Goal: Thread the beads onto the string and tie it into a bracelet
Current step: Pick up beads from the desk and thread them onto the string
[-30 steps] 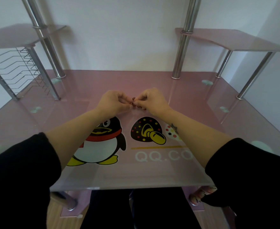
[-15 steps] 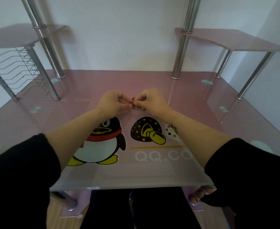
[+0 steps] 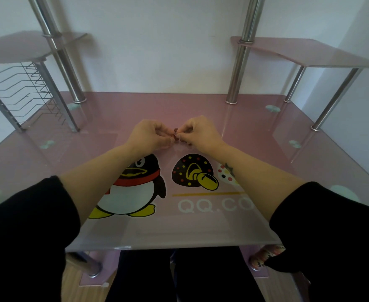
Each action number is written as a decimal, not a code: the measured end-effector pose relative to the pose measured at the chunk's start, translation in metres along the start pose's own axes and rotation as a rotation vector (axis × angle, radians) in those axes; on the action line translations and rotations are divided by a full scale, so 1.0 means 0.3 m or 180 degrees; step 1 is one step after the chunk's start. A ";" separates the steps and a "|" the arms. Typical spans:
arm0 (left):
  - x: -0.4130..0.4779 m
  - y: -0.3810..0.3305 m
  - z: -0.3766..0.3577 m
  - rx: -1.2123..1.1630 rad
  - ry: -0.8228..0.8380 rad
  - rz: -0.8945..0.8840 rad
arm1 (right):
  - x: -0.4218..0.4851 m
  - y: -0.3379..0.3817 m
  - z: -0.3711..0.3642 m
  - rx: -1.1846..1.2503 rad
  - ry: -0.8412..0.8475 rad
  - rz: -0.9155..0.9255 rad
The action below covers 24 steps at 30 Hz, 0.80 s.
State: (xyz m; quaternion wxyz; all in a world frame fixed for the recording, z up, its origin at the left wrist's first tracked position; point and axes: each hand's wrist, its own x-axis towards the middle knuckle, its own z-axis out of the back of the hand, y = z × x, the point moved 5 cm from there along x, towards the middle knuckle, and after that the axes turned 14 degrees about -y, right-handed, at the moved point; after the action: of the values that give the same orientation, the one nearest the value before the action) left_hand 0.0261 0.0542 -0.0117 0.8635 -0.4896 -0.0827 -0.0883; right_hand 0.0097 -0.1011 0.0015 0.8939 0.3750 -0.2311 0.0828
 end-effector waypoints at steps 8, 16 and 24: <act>-0.003 0.001 -0.003 -0.0107 0.0043 0.0043 | -0.003 0.001 0.001 0.0074 0.0065 -0.0032; 0.001 0.009 -0.010 -0.0271 0.0079 0.0140 | -0.003 0.001 -0.002 0.0090 0.0063 -0.0043; -0.001 0.010 -0.012 -0.0324 0.0119 0.0103 | -0.003 -0.003 0.002 0.0080 0.0001 -0.0100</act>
State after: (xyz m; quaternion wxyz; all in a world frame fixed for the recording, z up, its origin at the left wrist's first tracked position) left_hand 0.0267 0.0525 -0.0161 0.8402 -0.5324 -0.0540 -0.0876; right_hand 0.0091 -0.1020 0.0009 0.8904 0.3898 -0.2240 0.0716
